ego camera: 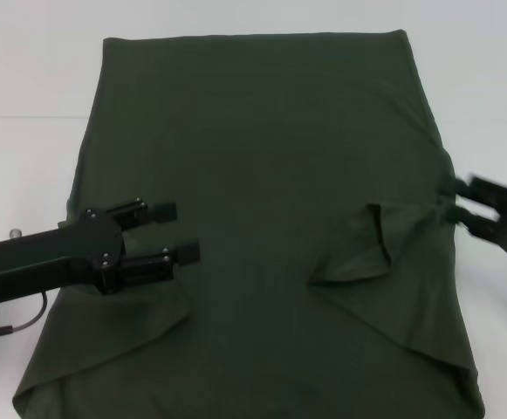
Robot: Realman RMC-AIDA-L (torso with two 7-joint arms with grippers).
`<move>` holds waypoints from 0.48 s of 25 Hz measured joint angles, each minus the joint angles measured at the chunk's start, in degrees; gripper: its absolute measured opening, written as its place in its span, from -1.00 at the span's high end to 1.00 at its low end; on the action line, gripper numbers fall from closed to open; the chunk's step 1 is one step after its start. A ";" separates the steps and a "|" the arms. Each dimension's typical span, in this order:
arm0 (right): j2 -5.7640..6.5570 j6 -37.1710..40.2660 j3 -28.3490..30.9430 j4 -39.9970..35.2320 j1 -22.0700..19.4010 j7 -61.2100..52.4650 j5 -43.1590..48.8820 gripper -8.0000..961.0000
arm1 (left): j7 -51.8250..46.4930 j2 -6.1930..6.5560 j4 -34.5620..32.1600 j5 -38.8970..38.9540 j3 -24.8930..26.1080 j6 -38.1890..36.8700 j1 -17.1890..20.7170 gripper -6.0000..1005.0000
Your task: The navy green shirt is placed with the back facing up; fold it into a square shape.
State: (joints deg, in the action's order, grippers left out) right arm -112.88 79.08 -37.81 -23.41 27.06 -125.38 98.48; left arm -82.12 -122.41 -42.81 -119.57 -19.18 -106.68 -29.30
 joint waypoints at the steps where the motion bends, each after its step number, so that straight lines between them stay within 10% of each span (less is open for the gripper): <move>1: 0.24 1.10 0.32 -0.09 -1.05 2.39 -0.05 -0.49 | -0.37 -0.05 0.00 0.01 0.00 -0.10 0.03 -0.68; 12: 2.06 18.19 2.63 -0.23 -8.57 26.69 2.53 -0.63 | -16.47 1.54 0.01 0.14 -0.05 -1.04 0.96 -0.68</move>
State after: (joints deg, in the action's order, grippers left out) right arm -110.82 97.28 -35.18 -23.65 18.49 -98.69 101.01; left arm -98.59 -120.87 -42.80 -119.42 -19.23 -107.72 -28.34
